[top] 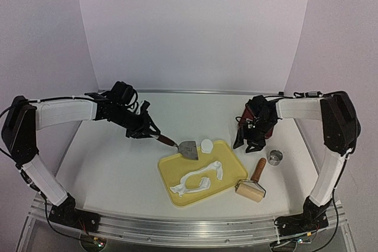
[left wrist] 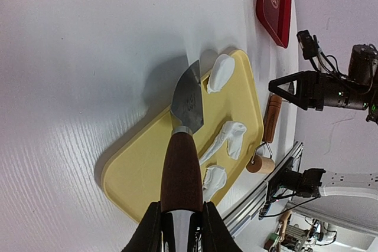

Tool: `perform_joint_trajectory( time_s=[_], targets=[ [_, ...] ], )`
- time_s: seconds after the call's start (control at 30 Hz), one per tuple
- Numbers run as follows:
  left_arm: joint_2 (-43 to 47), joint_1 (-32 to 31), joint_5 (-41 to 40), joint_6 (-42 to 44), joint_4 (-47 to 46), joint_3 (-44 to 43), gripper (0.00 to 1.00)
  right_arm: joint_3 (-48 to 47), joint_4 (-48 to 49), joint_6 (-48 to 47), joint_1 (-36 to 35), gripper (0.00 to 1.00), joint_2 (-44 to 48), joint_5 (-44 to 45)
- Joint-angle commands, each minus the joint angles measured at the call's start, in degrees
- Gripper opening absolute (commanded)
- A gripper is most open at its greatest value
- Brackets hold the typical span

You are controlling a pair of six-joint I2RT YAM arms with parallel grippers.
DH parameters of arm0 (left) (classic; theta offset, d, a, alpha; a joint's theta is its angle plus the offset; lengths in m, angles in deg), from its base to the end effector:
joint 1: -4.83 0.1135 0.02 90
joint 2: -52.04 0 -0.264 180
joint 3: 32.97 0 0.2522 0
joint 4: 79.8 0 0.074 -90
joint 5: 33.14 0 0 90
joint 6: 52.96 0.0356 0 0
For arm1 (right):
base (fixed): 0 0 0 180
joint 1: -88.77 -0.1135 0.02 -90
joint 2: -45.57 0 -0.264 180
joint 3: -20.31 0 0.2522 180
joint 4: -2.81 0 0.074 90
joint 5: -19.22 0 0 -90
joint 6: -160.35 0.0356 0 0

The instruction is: Roll out the dumpling wrappers from the dough

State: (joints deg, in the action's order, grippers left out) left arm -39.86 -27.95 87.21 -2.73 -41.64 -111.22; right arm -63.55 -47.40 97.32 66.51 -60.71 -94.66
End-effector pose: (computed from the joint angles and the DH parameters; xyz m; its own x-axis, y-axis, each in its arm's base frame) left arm 0.2749 -0.1984 0.2355 -0.9748 -0.0289 -0.2212 0.1383 0.6999 -0.7008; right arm 0.3267 0.1493 0.1690 -0.9950 0.0408 -0.0908 -0.0078 0.8774 0.4797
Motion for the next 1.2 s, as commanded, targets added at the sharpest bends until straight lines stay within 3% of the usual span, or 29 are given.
perform_joint_trajectory(
  time_s=[0.0,0.3,0.77,0.97,1.17],
  targets=[
    [-0.6,-0.5,-3.0,4.8,-3.4,-2.5,0.0,-2.6,2.4,-1.3,-0.7,0.59,-2.3,1.6],
    [-2.3,-0.9,-2.5,11.4,-5.6,-2.7,0.0,-5.3,4.1,-2.4,-3.4,0.49,-8.8,0.6],
    [-3.2,-1.0,-0.8,14.9,-10.3,-0.7,0.0,-5.5,4.1,-0.1,-4.9,0.2,-11.4,3.2],
    [-4.2,-1.0,-4.2,16.8,-9.3,-1.5,0.0,-5.8,4.1,0.8,-5.3,0.17,-11.4,3.3],
    [-6.4,-1.1,-2.6,16.6,-11.2,-2.0,0.0,-6.3,4.2,1.8,-5.9,0.14,-11.9,2.8]
  ],
)
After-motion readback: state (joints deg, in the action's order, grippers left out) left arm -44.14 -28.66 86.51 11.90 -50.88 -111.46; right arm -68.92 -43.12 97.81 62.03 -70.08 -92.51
